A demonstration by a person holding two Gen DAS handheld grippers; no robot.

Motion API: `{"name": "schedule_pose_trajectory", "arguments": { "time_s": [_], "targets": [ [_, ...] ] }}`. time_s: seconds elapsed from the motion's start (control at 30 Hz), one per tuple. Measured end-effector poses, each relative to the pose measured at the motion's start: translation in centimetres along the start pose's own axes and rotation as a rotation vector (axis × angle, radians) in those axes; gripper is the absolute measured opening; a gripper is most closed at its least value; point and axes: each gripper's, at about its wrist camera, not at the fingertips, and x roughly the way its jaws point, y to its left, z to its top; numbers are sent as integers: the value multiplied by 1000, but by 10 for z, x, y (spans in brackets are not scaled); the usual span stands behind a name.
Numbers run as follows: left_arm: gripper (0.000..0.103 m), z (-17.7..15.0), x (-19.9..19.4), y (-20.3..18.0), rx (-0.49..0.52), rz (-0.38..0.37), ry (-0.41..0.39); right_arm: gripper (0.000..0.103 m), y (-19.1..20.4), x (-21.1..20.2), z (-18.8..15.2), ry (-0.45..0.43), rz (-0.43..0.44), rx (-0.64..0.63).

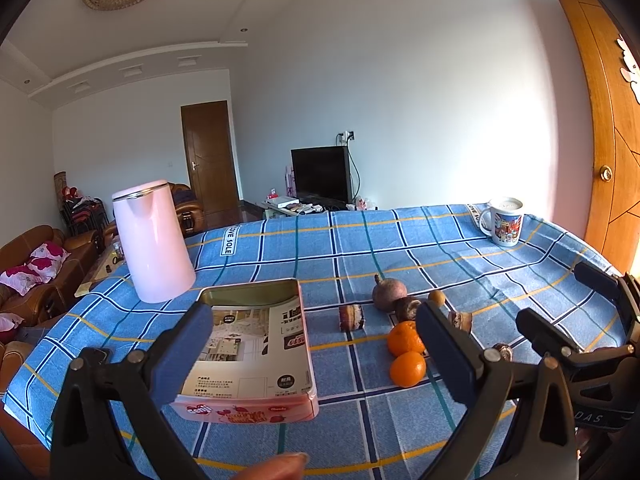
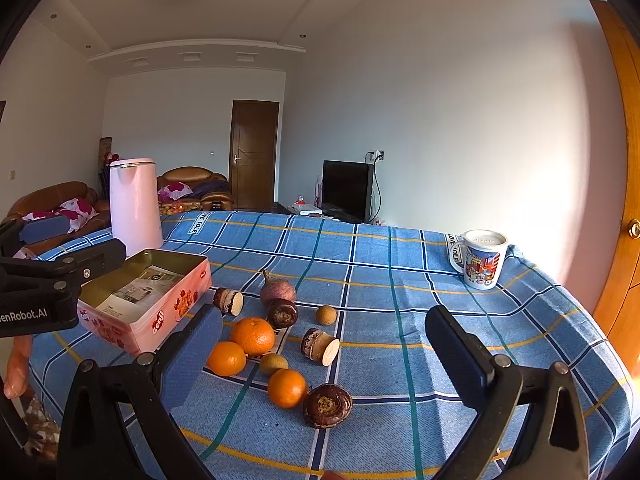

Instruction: Organize fruits

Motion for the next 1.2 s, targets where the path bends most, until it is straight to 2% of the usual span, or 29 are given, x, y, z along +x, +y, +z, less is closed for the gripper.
{"name": "schedule_pose_trajectory", "arguments": {
  "time_s": [1.2],
  "targets": [
    [103, -4, 1, -2, -3, 0, 15, 102, 3, 5, -10, 36, 13, -5]
  ]
}}
